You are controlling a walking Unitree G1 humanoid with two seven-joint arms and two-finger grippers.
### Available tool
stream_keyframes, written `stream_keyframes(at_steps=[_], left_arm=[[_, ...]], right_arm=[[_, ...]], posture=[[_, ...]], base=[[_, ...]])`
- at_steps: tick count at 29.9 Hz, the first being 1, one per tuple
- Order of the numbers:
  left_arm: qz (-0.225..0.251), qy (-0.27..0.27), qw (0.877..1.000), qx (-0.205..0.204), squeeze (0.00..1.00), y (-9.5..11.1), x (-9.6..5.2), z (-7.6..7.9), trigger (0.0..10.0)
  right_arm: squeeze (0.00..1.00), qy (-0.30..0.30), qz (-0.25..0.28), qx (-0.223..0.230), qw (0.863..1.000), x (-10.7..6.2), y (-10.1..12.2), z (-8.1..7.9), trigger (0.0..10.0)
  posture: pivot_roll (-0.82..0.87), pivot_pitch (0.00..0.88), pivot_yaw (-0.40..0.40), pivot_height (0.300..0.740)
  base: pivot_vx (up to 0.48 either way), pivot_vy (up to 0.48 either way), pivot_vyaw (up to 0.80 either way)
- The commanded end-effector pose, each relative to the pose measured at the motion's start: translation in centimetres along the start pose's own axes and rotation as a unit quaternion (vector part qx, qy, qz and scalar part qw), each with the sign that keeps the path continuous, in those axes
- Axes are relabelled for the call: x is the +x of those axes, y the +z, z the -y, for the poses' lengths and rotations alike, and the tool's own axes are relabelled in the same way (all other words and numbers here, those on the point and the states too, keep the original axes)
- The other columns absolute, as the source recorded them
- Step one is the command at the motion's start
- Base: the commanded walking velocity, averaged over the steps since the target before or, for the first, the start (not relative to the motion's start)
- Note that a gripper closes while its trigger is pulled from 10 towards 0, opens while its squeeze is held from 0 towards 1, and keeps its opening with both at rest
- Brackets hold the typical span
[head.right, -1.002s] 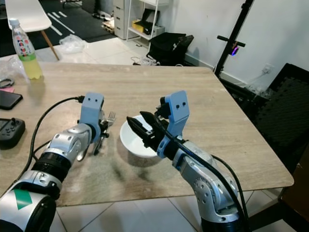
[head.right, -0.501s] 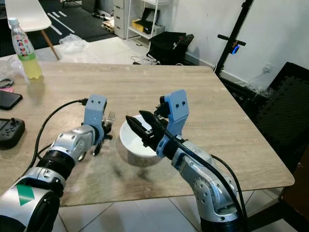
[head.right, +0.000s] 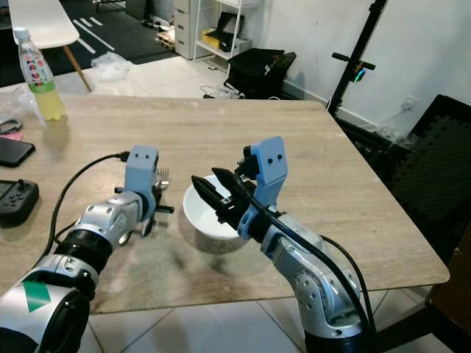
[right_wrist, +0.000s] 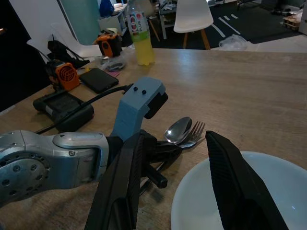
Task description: Setting the table
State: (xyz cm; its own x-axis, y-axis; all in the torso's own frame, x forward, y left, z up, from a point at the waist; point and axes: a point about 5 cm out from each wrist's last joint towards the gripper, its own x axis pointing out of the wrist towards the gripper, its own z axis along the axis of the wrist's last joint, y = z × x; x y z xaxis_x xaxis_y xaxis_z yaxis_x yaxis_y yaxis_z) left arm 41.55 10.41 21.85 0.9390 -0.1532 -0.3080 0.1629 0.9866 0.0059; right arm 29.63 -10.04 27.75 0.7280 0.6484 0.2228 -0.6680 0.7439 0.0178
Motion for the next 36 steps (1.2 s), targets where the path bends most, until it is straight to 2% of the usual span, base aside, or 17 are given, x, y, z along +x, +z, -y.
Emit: stream_keyframes(at_steps=[1, 3, 4, 5, 6, 12, 16, 20, 29, 30, 33, 34, 35, 36], left_arm=[[-0.050, -0.001, 0.999, -0.013, 0.00, -2.4, 0.3, 0.2, 0.0], [-0.050, -0.006, 0.999, -0.016, 0.00, -2.4, 0.3, 0.3, 0.0], [-0.049, -0.017, 0.999, -0.017, 0.00, -2.3, 0.3, 0.6, 4.7], [-0.048, -0.021, 0.998, -0.016, 0.00, -2.2, 0.3, 0.8, 4.7], [-0.049, -0.027, 0.998, -0.019, 0.00, -2.1, 0.3, 1.1, 10.0], [-0.054, -0.047, 0.997, -0.040, 0.00, -2.2, 0.2, 2.1, 10.0], [-0.055, -0.044, 0.997, -0.045, 0.00, -2.3, 0.3, 2.4, 10.0], [-0.061, -0.045, 0.996, -0.052, 0.00, -2.3, 0.2, 3.3, 10.0], [-0.064, -0.025, 0.997, -0.038, 0.00, -2.7, 0.2, 2.7, 10.0], [-0.059, -0.022, 0.997, -0.036, 1.00, -2.5, 0.2, 2.5, 10.0], [-0.052, -0.016, 0.998, -0.029, 1.00, -2.2, 0.1, 2.2, 10.0], [-0.046, -0.007, 0.999, -0.020, 0.78, -2.0, 0.1, 2.0, 10.0], [-0.040, 0.000, 0.999, -0.011, 0.21, -1.8, 0.0, 1.9, 10.0], [-0.028, 0.010, 1.000, 0.003, 0.00, -1.3, -0.1, 1.6, 10.0]], right_arm=[[0.00, 0.001, 0.006, 0.003, 1.000, -0.2, 0.1, -0.1, 10.0], [0.00, 0.001, 0.006, 0.003, 1.000, -0.2, 0.1, -0.1, 10.0], [0.00, 0.001, 0.007, 0.003, 1.000, -0.2, 0.1, -0.2, 10.0], [0.00, 0.000, 0.007, 0.003, 1.000, -0.2, 0.1, -0.2, 10.0], [0.00, 0.000, 0.007, 0.003, 1.000, -0.2, 0.1, -0.1, 10.0], [0.00, 0.000, 0.008, 0.004, 1.000, -0.2, 0.1, -0.2, 10.0], [0.00, 0.000, 0.008, 0.003, 1.000, -0.2, 0.1, -0.2, 10.0], [0.00, 0.002, 0.008, 0.004, 1.000, -0.1, 0.0, -0.3, 10.0], [0.00, 0.003, 0.009, 0.005, 1.000, -0.1, 0.0, -0.3, 10.0], [0.00, 0.004, 0.009, 0.005, 1.000, -0.1, 0.0, -0.3, 10.0], [0.00, 0.005, 0.010, 0.005, 1.000, 0.0, 0.0, -0.3, 10.0], [0.00, 0.006, 0.010, 0.005, 1.000, 0.1, 0.0, -0.3, 10.0], [0.00, 0.006, 0.010, 0.005, 1.000, 0.1, 0.0, -0.4, 10.0], [0.00, 0.006, 0.010, 0.005, 1.000, 0.1, 0.0, -0.4, 10.0]], posture=[[0.15, 0.172, 0.006, 0.740], [0.15, 0.174, 0.009, 0.740], [0.15, 0.174, 0.009, 0.740], [0.15, 0.174, 0.009, 0.740], [0.15, 0.174, 0.009, 0.740], [0.15, 0.174, 0.009, 0.740], [0.15, 0.173, 0.008, 0.740], [0.15, 0.172, 0.009, 0.740], [0.16, 0.167, 0.007, 0.740], [0.16, 0.165, 0.003, 0.740], [0.16, 0.165, 0.003, 0.740], [0.16, 0.165, 0.003, 0.740], [0.16, 0.161, 0.005, 0.740], [0.16, 0.161, 0.006, 0.740]], base=[[0.000, 0.000, 0.00], [0.000, 0.000, 0.00], [0.000, 0.000, 0.00], [0.000, 0.000, 0.00], [0.000, 0.000, 0.00], [0.000, 0.000, 0.00], [0.000, 0.000, 0.00], [0.000, 0.000, 0.00], [0.000, 0.000, 0.00], [0.000, 0.000, 0.00], [0.000, 0.000, 0.00], [0.000, 0.000, 0.00], [0.000, 0.000, 0.00], [0.000, 0.000, 0.00]])
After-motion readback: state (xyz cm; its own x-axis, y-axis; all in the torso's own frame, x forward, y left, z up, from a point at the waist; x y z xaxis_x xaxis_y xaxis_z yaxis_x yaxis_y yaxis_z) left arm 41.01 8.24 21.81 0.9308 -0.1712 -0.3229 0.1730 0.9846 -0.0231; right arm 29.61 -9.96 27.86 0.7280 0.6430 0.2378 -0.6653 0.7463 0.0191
